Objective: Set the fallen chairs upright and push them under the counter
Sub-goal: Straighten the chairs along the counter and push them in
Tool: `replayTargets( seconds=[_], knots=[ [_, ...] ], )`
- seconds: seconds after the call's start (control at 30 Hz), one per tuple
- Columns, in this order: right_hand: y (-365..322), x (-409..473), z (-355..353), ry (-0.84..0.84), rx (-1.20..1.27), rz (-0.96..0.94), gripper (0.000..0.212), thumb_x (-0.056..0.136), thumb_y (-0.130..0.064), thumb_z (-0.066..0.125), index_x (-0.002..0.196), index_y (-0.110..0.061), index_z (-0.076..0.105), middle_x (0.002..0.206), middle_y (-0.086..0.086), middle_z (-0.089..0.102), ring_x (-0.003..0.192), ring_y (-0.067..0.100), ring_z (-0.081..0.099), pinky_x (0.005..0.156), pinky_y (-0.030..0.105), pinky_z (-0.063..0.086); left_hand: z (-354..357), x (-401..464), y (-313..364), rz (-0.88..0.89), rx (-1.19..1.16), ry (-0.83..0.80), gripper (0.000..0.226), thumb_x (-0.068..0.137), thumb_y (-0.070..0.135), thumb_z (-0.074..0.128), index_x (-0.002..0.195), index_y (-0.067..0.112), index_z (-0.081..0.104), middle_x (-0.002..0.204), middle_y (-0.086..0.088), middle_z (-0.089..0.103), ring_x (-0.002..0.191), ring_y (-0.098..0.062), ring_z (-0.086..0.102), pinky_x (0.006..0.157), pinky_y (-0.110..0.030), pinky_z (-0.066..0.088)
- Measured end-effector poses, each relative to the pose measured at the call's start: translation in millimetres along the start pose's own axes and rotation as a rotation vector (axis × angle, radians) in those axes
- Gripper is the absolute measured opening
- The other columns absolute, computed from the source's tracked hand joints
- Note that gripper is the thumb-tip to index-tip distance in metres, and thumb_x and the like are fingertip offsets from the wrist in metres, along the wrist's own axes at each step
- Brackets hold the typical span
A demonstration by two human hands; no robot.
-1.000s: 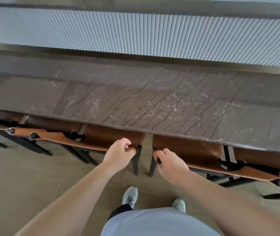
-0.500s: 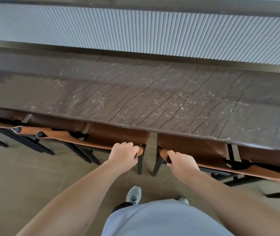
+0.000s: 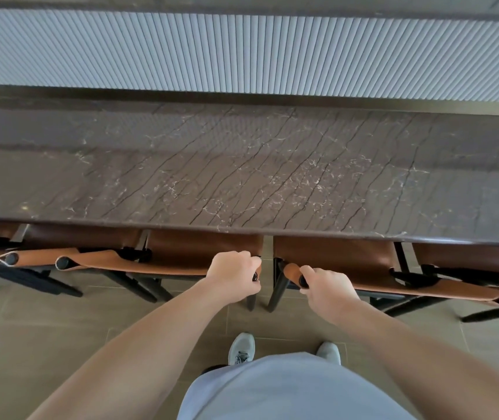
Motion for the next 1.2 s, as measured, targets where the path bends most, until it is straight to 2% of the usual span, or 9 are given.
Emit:
replayTargets(
  seconds=[0.13,0.3,0.6,0.77,0.83,0.93,1.03,1.13,1.2],
  knots=[
    [-1.1,0.2,-0.1,-0.010,0.002,0.018,0.022,0.100,-0.027,0.049,0.120,-0.020,0.045,0.101,0.002,0.062,0.083,0.024,0.059,0.067,0.035,0.046,-3.4,4.0,3.8,0.039,0.010,0.005,0.022,0.089,0.042,0.055,0.094,0.020,0.054,0.087,0.001,0.050,0.083,-0.025,0.059,0.060,-0.031,0.035],
    [0.9,0.1,0.6,-0.014,-0.009,0.015,0.025,0.097,-0.020,0.052,0.121,-0.022,0.045,0.100,0.001,0.058,0.086,0.025,0.058,0.065,0.036,0.045,-1.2,2.8,2.6,0.045,0.019,-0.002,0.023,0.090,0.042,0.054,0.097,0.020,0.054,0.086,0.002,0.049,0.081,-0.024,0.057,0.061,-0.032,0.045],
    [8.5,-3.9,-6.5,-0.073,0.136,0.017,0.036,0.099,-0.029,0.052,0.134,-0.028,0.043,0.116,-0.001,0.058,0.104,0.025,0.057,0.083,0.038,0.050,-6.6,-2.0,4.5,0.006,0.020,-0.034,0.023,0.090,0.042,0.054,0.100,0.021,0.053,0.089,0.003,0.046,0.078,-0.020,0.049,0.060,-0.032,0.035],
    [10.6,-13.1,-11.0,-0.084,0.289,0.082,0.042,0.095,-0.015,0.047,0.135,-0.030,0.046,0.122,-0.003,0.057,0.107,0.023,0.054,0.088,0.035,0.047,-6.2,-5.5,6.4,-0.017,-0.045,-0.045,0.026,0.092,0.039,0.056,0.110,0.021,0.052,0.097,0.003,0.047,0.089,-0.019,0.054,0.064,-0.031,0.038],
    [13.5,-17.1,-15.4,-0.051,0.402,0.133,0.046,0.093,-0.012,0.047,0.134,-0.031,0.049,0.125,-0.007,0.056,0.109,0.020,0.055,0.093,0.033,0.047,-3.3,-4.4,-0.3,-0.036,-0.171,-0.099,0.035,0.091,0.045,0.058,0.119,0.025,0.054,0.107,0.005,0.054,0.095,-0.017,0.056,0.075,-0.032,0.045],
    [22.6,-24.6,-27.4,0.058,0.601,0.233,0.047,0.092,-0.011,0.049,0.136,-0.028,0.051,0.128,-0.010,0.059,0.119,0.015,0.055,0.100,0.029,0.045,-6.9,0.3,-15.3,-0.130,-0.546,-0.122,0.040,0.086,0.051,0.065,0.118,0.030,0.058,0.112,0.011,0.059,0.102,-0.013,0.059,0.091,-0.034,0.048],
    [34.9,-37.6,-34.4,0.177,0.878,0.379,0.034,0.092,-0.012,0.051,0.120,-0.028,0.060,0.114,-0.013,0.066,0.104,0.008,0.061,0.080,0.020,0.049,-19.2,10.2,-9.9,-0.206,-0.961,-0.058,0.027,0.087,0.042,0.069,0.109,0.027,0.063,0.107,0.010,0.064,0.102,-0.010,0.062,0.085,-0.026,0.049],
    [47.8,-55.5,-33.8,0.313,1.248,0.547,0.021,0.092,-0.011,0.051,0.100,-0.023,0.066,0.101,-0.005,0.073,0.097,0.016,0.069,0.087,0.034,0.057,-26.2,20.8,15.2,-0.284,-1.350,-0.054,0.018,0.095,0.034,0.058,0.106,0.022,0.066,0.105,0.001,0.070,0.102,-0.018,0.067,0.089,-0.033,0.051],
    [55.7,-72.8,-29.2,0.375,1.510,0.635,0.020,0.094,-0.008,0.049,0.100,-0.015,0.067,0.099,0.003,0.075,0.094,0.021,0.072,0.091,0.038,0.057,-27.2,24.9,37.0,-0.326,-1.575,-0.089,0.023,0.098,0.029,0.052,0.110,0.015,0.066,0.106,-0.006,0.072,0.098,-0.022,0.068,0.090,-0.038,0.051]
  ],
)
Point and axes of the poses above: each hand's wrist, its own x-axis towards the middle knuckle, its own z-axis out of the palm, y = z × x, the point moved 7 cm from there along x, towards the middle knuckle
